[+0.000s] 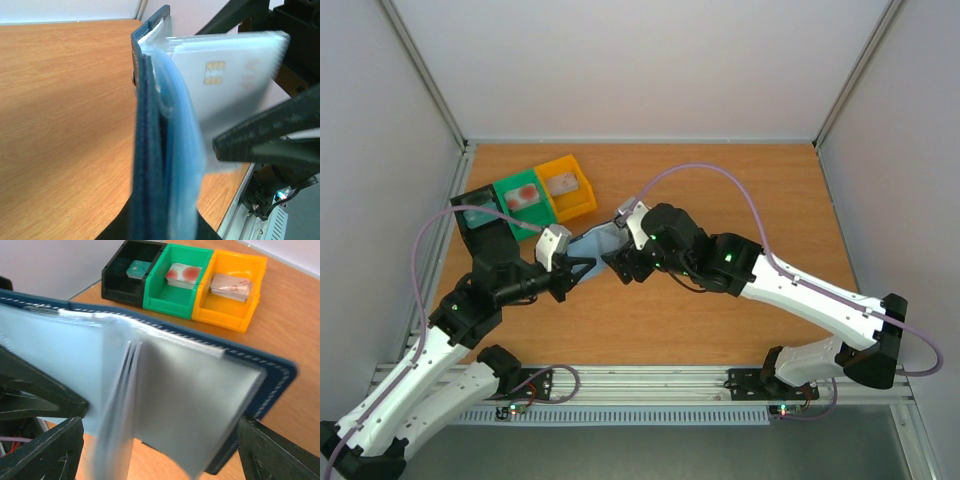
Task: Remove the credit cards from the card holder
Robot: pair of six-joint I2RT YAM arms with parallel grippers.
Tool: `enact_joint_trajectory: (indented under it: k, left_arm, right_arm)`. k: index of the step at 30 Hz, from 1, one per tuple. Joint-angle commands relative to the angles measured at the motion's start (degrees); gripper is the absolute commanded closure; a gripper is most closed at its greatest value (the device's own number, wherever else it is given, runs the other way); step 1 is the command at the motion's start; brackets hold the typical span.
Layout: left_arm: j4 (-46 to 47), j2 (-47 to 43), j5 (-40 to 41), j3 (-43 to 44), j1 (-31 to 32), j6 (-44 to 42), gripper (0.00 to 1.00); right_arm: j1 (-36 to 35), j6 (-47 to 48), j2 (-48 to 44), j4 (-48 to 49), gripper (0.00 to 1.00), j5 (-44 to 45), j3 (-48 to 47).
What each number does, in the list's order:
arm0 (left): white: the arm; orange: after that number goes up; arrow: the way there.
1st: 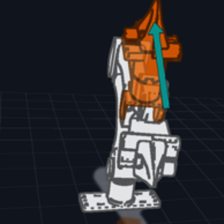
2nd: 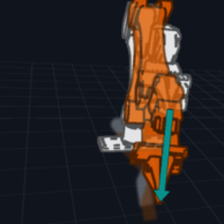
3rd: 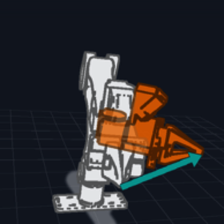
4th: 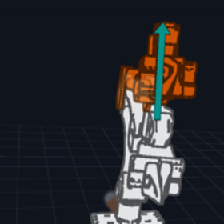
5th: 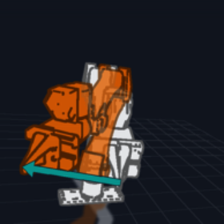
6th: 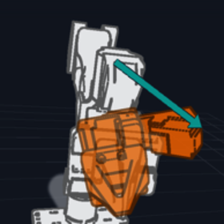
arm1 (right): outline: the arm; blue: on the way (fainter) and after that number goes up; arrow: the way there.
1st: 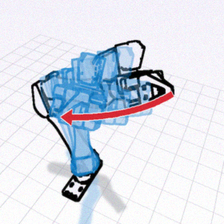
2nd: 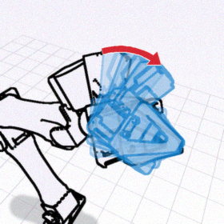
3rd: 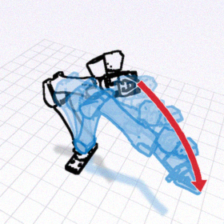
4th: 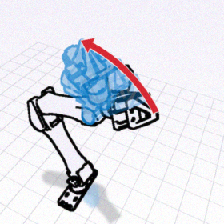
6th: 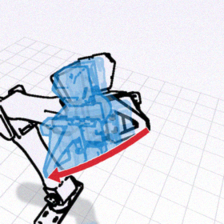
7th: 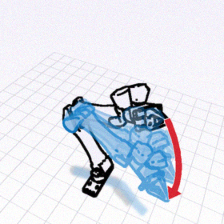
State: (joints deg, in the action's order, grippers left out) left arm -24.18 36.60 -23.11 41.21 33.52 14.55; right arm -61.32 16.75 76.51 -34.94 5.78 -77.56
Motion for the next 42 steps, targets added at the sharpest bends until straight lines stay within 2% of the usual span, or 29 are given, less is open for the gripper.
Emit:
enact_joint_trajectory:
  k: [1, 8, 11, 15, 19, 23, 25, 28, 35, 39, 42]
  left_arm:
    - [3.89, -0.98, -1.67, -0.03, 0.25, -0.22, 1.00]
    - [3.46, -1.14, -0.77, -0.06, 0.23, -0.20, 1.00]
    - [3.12, -1.42, -0.51, -0.32, 0.23, -0.31, 1.00]
    - [3.69, -1.53, -1.17, -0.60, 0.21, -0.07, 1.00]
    - [3.78, -1.52, -1.54, -0.35, 0.23, 0.04, 1.00]
    - [3.71, -1.52, -1.37, -0.24, 0.23, -0.16, 1.00]
    - [3.71, -1.54, -1.49, -0.34, 0.19, -0.05, 1.00]
    - [3.71, -1.49, -1.50, -0.35, 0.21, -0.02, 1.00]
    - [3.74, -1.53, -1.57, -0.26, 0.23, -0.04, 1.00]
    - [3.65, -1.48, -1.41, -0.29, 0.19, -0.19, 1.00]
    - [3.70, -1.43, -1.55, -0.40, 0.23, -0.14, 1.00]
  right_arm:
    - [0.85, -0.07, -1.76, -1.55, 0.14, 2.01, 0.05]
    - [0.89, 0.46, -3.37, -4.24, 0.14, 0.46, -1.56]
    - [1.04, 0.47, -7.28, -3.28, 0.22, -2.12, -0.27]
    - [4.19, -1.72, -10.01, -0.66, 0.32, -17.68, 1.18]
    - [11.69, -8.46, -9.76, 2.51, 0.34, -30.02, 2.32]
    - [15.08, -12.35, -7.92, 4.01, 0.36, -34.77, 2.85]
    - [15.09, -12.84, -6.48, 4.14, 0.43, -36.55, 2.81]
    - [15.09, -13.23, -4.51, 3.66, 0.50, -37.75, 2.63]
    - [15.02, -12.99, -3.83, 4.04, 0.58, -37.56, 3.40]
    - [15.00, -12.07, -5.47, 2.28, 0.56, -35.49, 3.56]
    - [15.08, -10.71, -7.46, -1.15, 0.46, -30.16, 3.55]
